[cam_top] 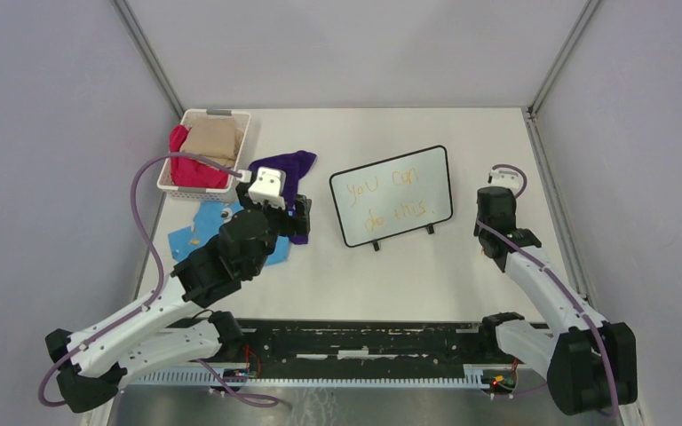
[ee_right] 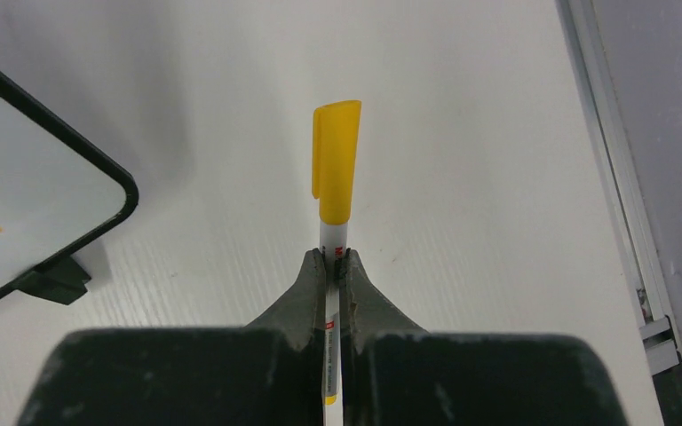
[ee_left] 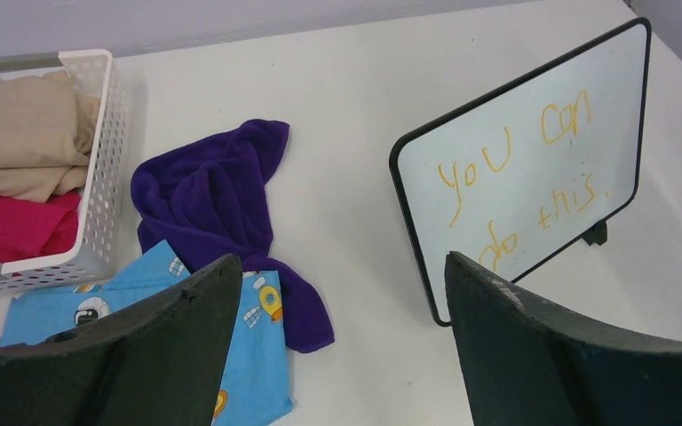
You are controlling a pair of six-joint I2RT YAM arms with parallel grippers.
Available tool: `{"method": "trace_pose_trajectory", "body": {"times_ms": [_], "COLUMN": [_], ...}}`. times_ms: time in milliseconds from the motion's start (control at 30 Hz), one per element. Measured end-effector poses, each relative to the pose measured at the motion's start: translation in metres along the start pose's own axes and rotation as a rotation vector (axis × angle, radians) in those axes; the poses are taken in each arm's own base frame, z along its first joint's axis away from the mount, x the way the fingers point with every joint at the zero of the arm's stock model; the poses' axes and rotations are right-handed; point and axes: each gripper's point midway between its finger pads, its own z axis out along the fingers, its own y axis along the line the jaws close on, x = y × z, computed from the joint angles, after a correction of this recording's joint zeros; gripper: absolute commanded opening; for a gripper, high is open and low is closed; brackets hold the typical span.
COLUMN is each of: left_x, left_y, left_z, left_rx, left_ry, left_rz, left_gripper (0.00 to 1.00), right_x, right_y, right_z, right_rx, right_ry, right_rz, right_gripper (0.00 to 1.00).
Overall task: Write a sentence on the whiteboard
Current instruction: Place the whiteboard marker at the center of the board.
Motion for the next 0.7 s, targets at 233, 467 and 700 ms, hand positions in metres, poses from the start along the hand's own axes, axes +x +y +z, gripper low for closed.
{"method": "trace_pose_trajectory", "body": {"times_ms": [233, 467, 700], "left_x": [-0.006, -0.003, -0.001], "left_y": [0.002, 0.001, -0.001], "left_z": [-0.004, -0.003, -0.002], "left_rx": [0.002, 0.004, 0.015], "left_ry": [-0.022, -0.015, -0.008], "left_rz": [-0.018, -0.012, -0.008], "left_gripper": [0.88, 0.88, 0.88], "right_x": [0.017, 0.012, 0.021], "right_y": [0.0, 0.006, 0.008], "right_z": [0.028, 0.061, 0.092], "right_rx": [0.038, 0.068, 0.083], "right_ry": [0.076, 0.141, 0.202], "right_rz": [-0.017, -0.063, -0.113], "right_gripper": [0.0, 0.0, 0.0]}}
